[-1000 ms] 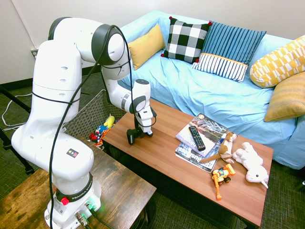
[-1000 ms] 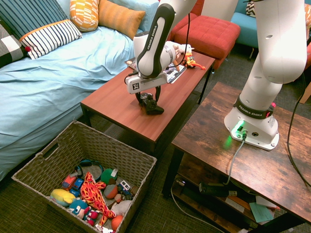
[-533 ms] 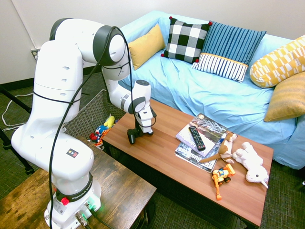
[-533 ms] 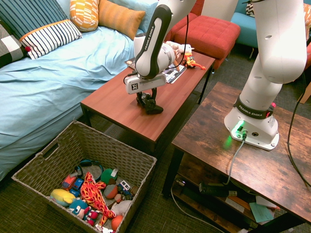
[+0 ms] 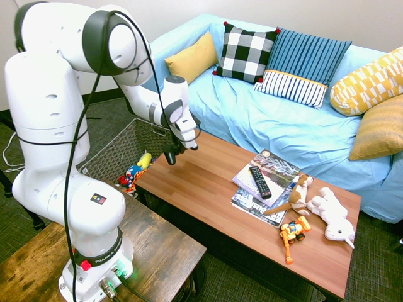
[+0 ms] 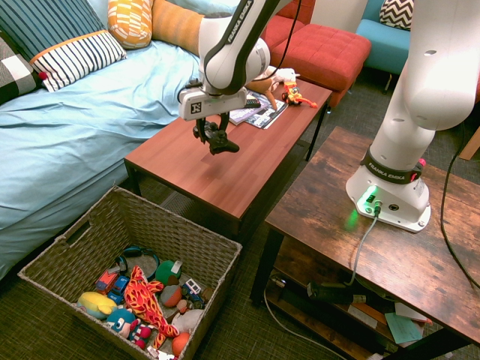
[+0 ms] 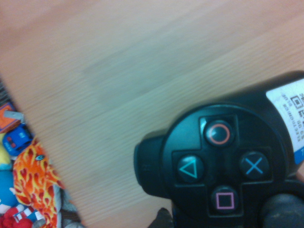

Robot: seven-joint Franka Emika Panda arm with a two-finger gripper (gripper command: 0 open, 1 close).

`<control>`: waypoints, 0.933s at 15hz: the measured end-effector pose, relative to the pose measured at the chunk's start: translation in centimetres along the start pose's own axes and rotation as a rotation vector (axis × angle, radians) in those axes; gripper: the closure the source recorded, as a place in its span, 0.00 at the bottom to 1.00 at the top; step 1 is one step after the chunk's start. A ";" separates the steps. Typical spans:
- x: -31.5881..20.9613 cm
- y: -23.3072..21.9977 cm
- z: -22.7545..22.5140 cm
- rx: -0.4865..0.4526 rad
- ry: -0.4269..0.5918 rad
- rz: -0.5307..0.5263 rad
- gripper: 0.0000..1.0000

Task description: Put the gamepad in the basket

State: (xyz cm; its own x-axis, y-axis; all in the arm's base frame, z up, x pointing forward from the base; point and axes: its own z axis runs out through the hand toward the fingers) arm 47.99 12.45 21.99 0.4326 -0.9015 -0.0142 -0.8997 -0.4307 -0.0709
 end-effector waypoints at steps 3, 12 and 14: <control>-7.4 -3.3 -3.1 0.017 0.031 -0.105 1.00; -21.3 -10.2 5.3 -0.039 0.049 -0.277 1.00; -24.2 -10.9 7.1 -0.044 0.048 -0.299 1.00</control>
State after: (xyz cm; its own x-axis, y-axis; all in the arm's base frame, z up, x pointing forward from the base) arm 47.73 39.30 16.02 0.6760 -0.7353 0.0480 -0.7353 -0.6774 -0.0217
